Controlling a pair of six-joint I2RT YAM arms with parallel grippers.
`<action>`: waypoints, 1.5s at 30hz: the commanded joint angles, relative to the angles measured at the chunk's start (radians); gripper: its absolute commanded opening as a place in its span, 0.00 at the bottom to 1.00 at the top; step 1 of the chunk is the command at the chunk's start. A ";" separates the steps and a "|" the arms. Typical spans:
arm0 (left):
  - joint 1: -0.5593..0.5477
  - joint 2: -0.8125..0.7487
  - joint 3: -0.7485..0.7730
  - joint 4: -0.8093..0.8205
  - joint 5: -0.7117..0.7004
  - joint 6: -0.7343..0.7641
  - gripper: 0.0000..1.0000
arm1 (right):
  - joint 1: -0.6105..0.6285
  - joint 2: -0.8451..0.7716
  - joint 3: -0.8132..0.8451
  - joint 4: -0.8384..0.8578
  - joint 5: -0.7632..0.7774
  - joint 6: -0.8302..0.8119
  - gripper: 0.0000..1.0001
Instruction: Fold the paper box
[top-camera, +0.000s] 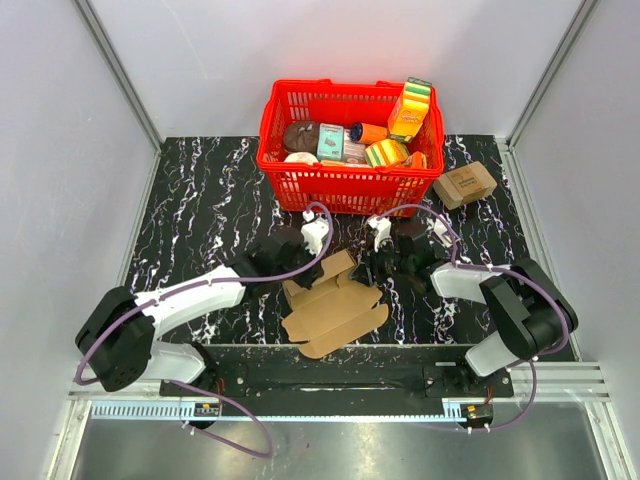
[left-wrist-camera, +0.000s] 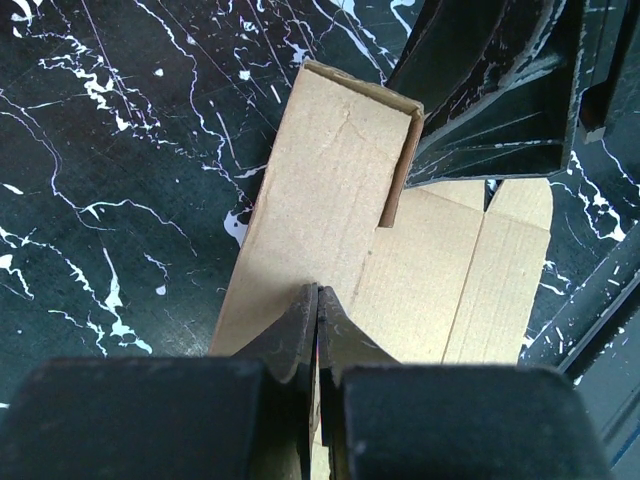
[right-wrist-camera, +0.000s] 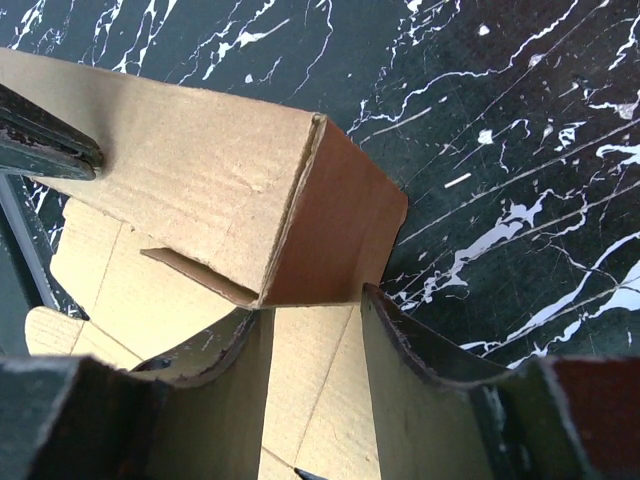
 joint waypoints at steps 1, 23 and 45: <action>-0.005 0.009 0.051 -0.007 -0.007 0.015 0.00 | 0.009 -0.016 -0.029 0.148 -0.020 -0.031 0.46; -0.005 0.012 0.082 -0.033 -0.010 0.017 0.00 | 0.010 0.126 -0.006 0.354 -0.117 -0.020 0.47; -0.005 0.024 0.086 -0.036 -0.018 0.018 0.00 | 0.010 0.190 0.012 0.421 -0.157 -0.010 0.60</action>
